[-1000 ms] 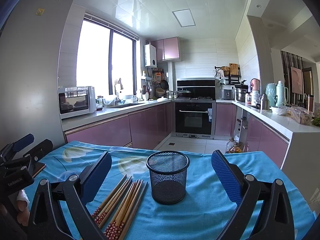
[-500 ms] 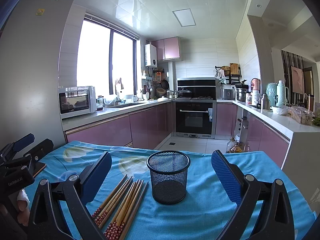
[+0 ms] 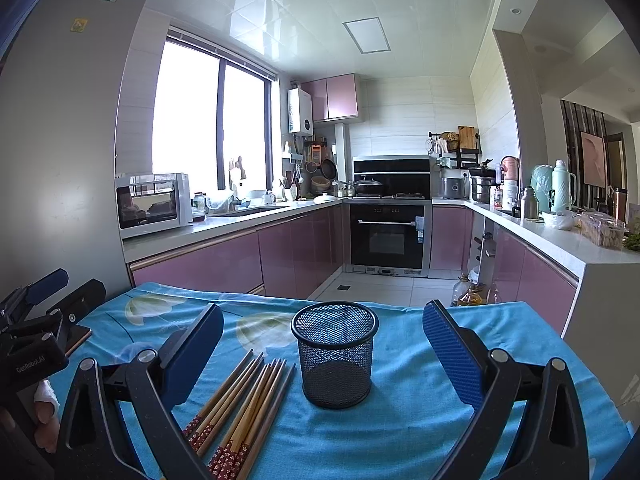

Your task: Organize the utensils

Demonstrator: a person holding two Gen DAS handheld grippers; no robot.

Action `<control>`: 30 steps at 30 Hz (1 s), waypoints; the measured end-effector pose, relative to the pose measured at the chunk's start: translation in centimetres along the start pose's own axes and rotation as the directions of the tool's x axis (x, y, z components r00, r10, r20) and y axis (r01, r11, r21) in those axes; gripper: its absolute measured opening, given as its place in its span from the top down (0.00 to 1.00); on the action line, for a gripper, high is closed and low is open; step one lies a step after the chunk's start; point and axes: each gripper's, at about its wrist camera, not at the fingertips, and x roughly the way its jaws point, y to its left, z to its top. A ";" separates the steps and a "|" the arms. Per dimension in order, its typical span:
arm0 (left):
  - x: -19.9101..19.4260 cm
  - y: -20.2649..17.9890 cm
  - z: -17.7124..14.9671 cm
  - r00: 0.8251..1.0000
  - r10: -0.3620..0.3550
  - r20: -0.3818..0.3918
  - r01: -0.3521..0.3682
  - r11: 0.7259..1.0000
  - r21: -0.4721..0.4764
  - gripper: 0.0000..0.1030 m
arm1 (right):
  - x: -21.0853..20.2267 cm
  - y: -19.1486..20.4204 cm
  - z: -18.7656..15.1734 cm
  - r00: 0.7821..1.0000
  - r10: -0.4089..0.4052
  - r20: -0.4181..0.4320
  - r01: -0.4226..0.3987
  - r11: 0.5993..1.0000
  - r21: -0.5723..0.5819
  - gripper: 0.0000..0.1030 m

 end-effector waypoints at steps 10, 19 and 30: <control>0.0 0.0 0.0 1.000 0.000 0.000 0.000 1.000 0.000 0.06 | 0.0 0.0 0.0 1.000 0.001 0.000 -0.001 1.000 0.000 0.06; -0.1 -0.2 0.0 1.000 0.000 -0.001 0.000 1.000 0.001 0.06 | 0.0 0.0 -0.1 1.000 0.000 -0.002 0.000 1.000 0.004 0.06; -0.2 -0.2 0.0 1.000 -0.001 -0.002 0.001 1.000 0.000 0.06 | 0.0 -0.1 -0.2 1.000 0.001 -0.005 -0.001 1.000 0.004 0.06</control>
